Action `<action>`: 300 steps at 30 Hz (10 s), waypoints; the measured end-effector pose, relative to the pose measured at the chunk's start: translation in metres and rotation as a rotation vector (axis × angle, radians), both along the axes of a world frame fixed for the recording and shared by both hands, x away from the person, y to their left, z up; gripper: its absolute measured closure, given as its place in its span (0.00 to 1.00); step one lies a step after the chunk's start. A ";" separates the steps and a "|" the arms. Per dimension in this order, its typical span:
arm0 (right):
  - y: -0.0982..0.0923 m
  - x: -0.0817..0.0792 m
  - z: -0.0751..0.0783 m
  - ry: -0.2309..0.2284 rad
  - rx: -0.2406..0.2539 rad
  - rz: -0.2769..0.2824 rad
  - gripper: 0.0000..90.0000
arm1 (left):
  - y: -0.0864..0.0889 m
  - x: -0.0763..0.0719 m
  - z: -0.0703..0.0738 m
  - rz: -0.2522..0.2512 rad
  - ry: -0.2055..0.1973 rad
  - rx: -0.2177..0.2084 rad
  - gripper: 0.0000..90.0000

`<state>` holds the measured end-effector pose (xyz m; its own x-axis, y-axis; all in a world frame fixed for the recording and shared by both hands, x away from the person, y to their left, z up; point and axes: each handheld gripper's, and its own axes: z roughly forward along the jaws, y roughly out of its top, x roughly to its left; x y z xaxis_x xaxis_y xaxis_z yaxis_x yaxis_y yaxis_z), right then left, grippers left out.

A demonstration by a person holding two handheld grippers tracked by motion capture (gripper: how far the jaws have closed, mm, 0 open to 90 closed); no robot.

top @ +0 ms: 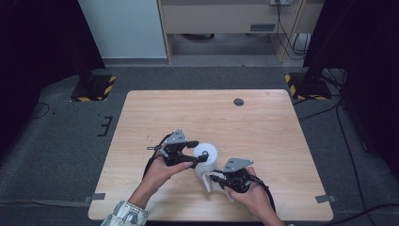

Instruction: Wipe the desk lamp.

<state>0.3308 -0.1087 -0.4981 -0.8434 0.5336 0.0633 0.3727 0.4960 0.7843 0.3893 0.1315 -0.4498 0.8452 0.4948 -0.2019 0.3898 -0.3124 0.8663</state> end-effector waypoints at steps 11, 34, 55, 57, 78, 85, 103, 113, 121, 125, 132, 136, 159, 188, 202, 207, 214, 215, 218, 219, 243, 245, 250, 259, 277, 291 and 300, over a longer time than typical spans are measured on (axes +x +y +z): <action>-0.019 0.009 0.002 -0.004 0.010 -0.076 0.84 | 0.000 0.000 0.000 -0.003 -0.001 0.005 0.29; 0.015 -0.010 0.009 -0.055 0.045 0.021 0.84 | -0.001 0.000 0.001 0.003 0.001 0.006 0.29; 0.007 -0.009 -0.006 -0.016 -0.021 0.005 0.84 | 0.008 -0.008 0.010 0.087 -0.088 -0.023 0.16; 0.010 -0.013 -0.005 -0.021 -0.017 0.014 0.84 | 0.019 -0.017 0.011 0.117 -0.116 0.001 0.14; 0.059 -0.026 -0.026 -0.072 -0.056 0.070 0.62 | 0.061 -0.052 -0.030 0.208 -0.067 0.141 0.14; 0.050 -0.030 -0.008 -0.068 -0.013 0.054 0.45 | 0.066 -0.051 -0.031 0.239 -0.058 0.133 0.11; 0.003 -0.040 0.005 -0.020 -0.045 0.061 0.55 | 0.047 -0.083 -0.033 0.106 -0.061 0.200 0.21; -0.002 -0.046 0.004 0.004 -0.055 0.102 0.70 | 0.020 -0.083 -0.046 0.018 -0.045 0.263 0.26; -0.002 -0.045 0.003 0.009 -0.049 0.116 0.80 | -0.001 -0.077 -0.062 -0.012 -0.011 0.311 0.29; 0.000 -0.044 0.002 0.008 -0.056 0.122 0.83 | -0.008 -0.074 -0.070 -0.033 0.016 0.346 0.40; -0.009 -0.040 0.005 0.000 -0.039 0.084 0.80 | -0.008 -0.075 -0.072 -0.055 0.002 0.375 0.70; -0.017 -0.035 0.007 -0.002 -0.022 0.045 0.76 | -0.003 -0.074 -0.069 -0.047 0.017 0.354 0.81; -0.034 -0.016 0.022 -0.057 0.064 -0.150 0.32 | 0.056 -0.063 -0.031 0.188 -0.038 0.178 0.83; -0.005 0.030 0.062 -0.119 0.177 -0.142 0.24 | 0.032 -0.035 -0.033 0.229 -0.065 0.162 0.83; -0.008 0.037 0.054 -0.065 0.154 -0.134 0.19 | 0.001 -0.041 -0.037 0.140 -0.074 0.178 0.83; -0.013 0.038 0.051 -0.037 0.183 -0.143 0.16 | -0.006 -0.045 -0.039 0.131 -0.074 0.194 0.83; -0.021 0.029 0.048 -0.039 0.124 -0.118 0.10 | -0.003 -0.044 -0.040 0.137 -0.073 0.193 0.83; -0.022 0.029 0.047 -0.036 0.117 -0.112 0.10 | -0.003 -0.044 -0.040 0.136 -0.076 0.192 0.83; -0.023 0.030 0.044 -0.038 0.125 -0.099 0.10 | -0.002 -0.046 -0.036 0.132 -0.087 0.180 0.83; -0.023 0.030 0.044 -0.041 0.129 -0.096 0.09 | -0.001 -0.047 -0.033 0.133 -0.097 0.163 0.83; -0.014 0.033 0.041 -0.065 0.112 -0.079 0.10 | -0.016 -0.065 -0.038 0.054 -0.064 0.191 0.83; -0.013 0.033 0.041 -0.063 0.112 -0.080 0.10 | -0.019 -0.069 -0.038 0.037 -0.053 0.180 0.83; -0.013 0.033 0.041 -0.067 0.108 -0.087 0.10 | -0.032 -0.071 -0.049 0.010 -0.034 0.223 0.83; -0.015 0.034 0.041 -0.069 0.105 -0.101 0.10 | -0.027 -0.075 -0.034 0.024 -0.091 0.144 0.83; -0.015 0.034 0.042 -0.071 0.115 -0.112 0.10 | -0.027 -0.064 -0.053 0.048 -0.025 0.215 0.83; -0.015 0.034 0.042 -0.072 0.110 -0.116 0.10 | -0.026 -0.058 -0.059 0.078 -0.002 0.244 0.82; -0.014 0.033 0.043 -0.065 0.113 -0.111 0.10 | -0.016 -0.063 -0.036 0.095 -0.081 0.125 0.82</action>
<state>0.3639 -0.1227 -0.4554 -0.7841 0.6160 0.0754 0.3671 0.3624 0.8567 0.3259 0.1155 -0.4859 0.8043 0.5904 -0.0671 0.3537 -0.3849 0.8525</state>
